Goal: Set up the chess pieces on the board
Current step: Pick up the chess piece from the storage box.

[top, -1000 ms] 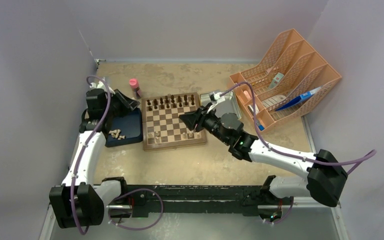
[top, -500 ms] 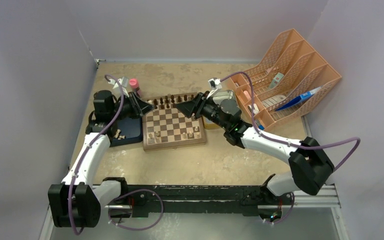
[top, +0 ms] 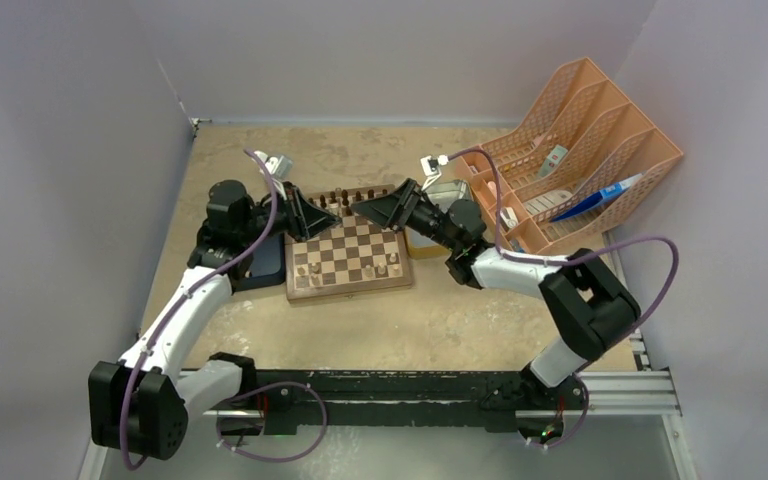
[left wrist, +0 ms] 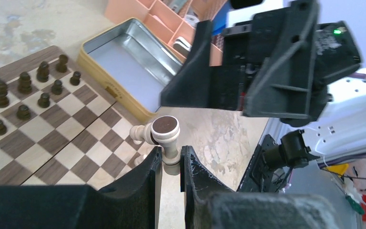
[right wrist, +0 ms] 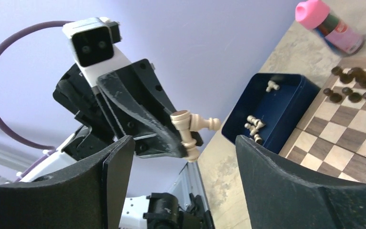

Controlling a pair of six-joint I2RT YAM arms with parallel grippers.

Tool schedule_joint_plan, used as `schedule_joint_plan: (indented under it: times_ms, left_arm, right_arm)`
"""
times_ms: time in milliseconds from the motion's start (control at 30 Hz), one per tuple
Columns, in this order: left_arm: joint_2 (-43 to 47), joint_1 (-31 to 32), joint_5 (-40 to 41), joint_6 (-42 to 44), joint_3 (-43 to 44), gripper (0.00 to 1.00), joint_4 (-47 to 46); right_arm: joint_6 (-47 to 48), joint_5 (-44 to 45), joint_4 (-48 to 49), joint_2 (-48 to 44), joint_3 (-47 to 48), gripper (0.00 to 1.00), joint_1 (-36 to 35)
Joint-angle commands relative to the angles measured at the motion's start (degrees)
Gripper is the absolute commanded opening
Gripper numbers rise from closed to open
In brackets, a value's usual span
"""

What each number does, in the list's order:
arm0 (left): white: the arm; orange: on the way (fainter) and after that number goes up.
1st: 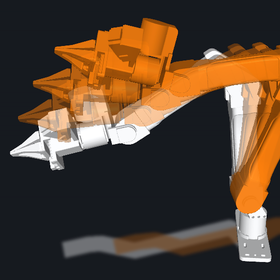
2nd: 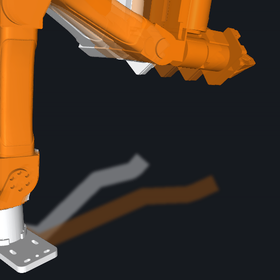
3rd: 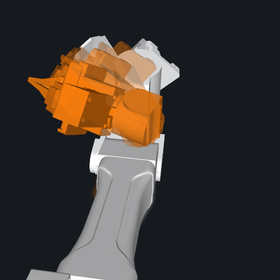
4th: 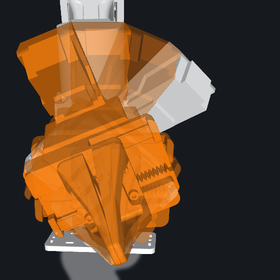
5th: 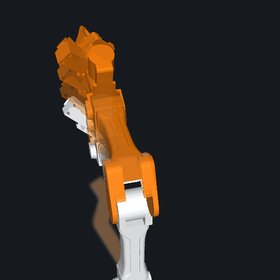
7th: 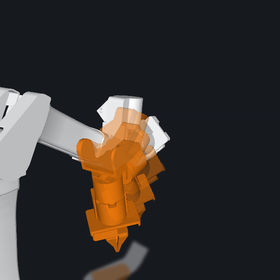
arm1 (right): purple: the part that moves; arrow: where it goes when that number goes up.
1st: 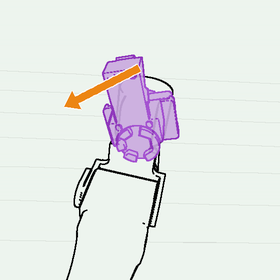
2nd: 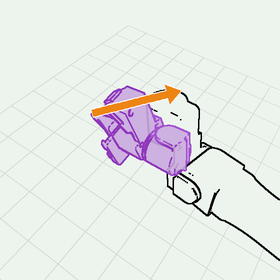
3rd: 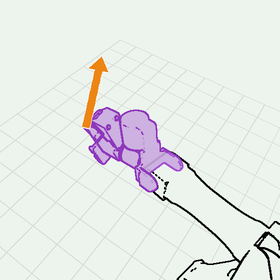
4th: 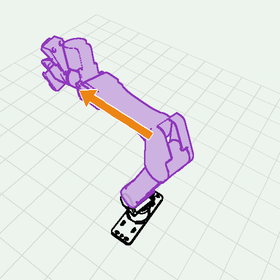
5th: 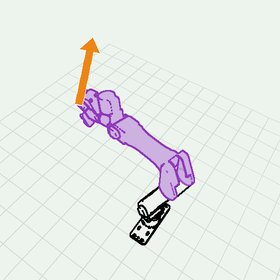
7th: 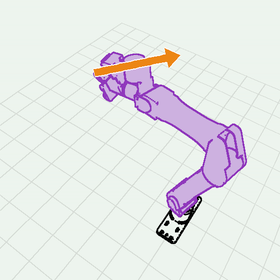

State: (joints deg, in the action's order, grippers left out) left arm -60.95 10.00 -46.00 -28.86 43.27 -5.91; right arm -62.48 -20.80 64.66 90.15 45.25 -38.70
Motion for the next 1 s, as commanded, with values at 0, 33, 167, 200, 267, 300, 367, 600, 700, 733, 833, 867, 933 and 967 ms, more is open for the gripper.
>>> schedule_joint_plan:
  times_ms: [0, 33, 167, 200, 267, 300, 367, 600, 700, 733, 833, 867, 933, 967]
  left_arm:
    - [-0.5, 1.8, -3.5, 0.8, 1.6, 0.0, -6.0]
    - [-0.6, 2.2, -3.8, 0.7, 2.0, 0.0, -6.3]
    - [-1.0, 3.5, -4.3, -0.6, 2.7, 0.0, -6.9]
    - [-1.0, 3.8, -4.3, -0.6, 2.7, 0.0, -6.8]
    - [-0.6, 4.3, -4.3, -0.9, 2.4, 0.0, -6.7]
    - [-0.5, 4.4, -4.3, -1.1, 2.1, 0.0, -6.9]
    - [-0.6, 4.6, -4.4, -1.7, 1.8, 0.0, -7.3]
    - [-0.6, 4.9, -5.9, -4.2, 1.6, 0.0, -9.5]
    - [-0.5, 4.9, -5.8, -4.1, 1.8, 0.0, -9.8]
    - [-0.6, 5.0, -5.8, -4.3, 1.9, 0.0, -9.9]
    - [-0.9, 5.0, -6.5, -5.7, 1.7, 0.0, -11.2]
    - [-1.0, 5.1, -6.8, -6.2, 1.5, 0.0, -11.8]
    - [-0.9, 5.3, -6.8, -7.0, 1.4, 0.0, -12.6]
    - [-0.7, 5.4, -6.8, -7.2, 1.3, 0.0, -12.8]
  right_arm:
    - [-10.3, -5.8, 14.7, 3.7, -0.8, 0.82, 0.8]
    - [-11.4, -6.4, 16.6, 4.5, -0.9, 0.84, 0.9]
    - [-14.7, -7.6, 22.5, 7.1, -0.9, 0.88, 1.0]
    - [-15.5, -7.8, 23.9, 7.6, -1.0, 0.88, 1.1]
    - [-17.1, -8.0, 27.3, 8.6, -1.2, 0.86, 1.2]
    - [-17.9, -8.3, 29.0, 9.2, -1.2, 0.86, 1.2]
    - [-19.9, -9.0, 32.0, 10.4, -1.2, 0.84, 1.1]
    - [-25.7, -9.3, 38.3, 14.9, -1.3, 0.84, 1.1]
    - [-25.9, -9.0, 38.7, 15.5, -1.2, 0.85, 1.2]
    - [-25.9, -8.9, 39.2, 15.6, -1.2, 0.85, 1.2]
    - [-26.6, -8.8, 41.7, 15.7, -1.1, 0.85, 1.2]
    - [-26.9, -8.9, 42.8, 15.8, -1.1, 0.84, 1.2]
    - [-27.5, -8.9, 44.9, 15.9, -1.3, 0.84, 1.1]
    - [-27.8, -8.9, 46.0, 15.9, -1.4, 0.83, 1.2]
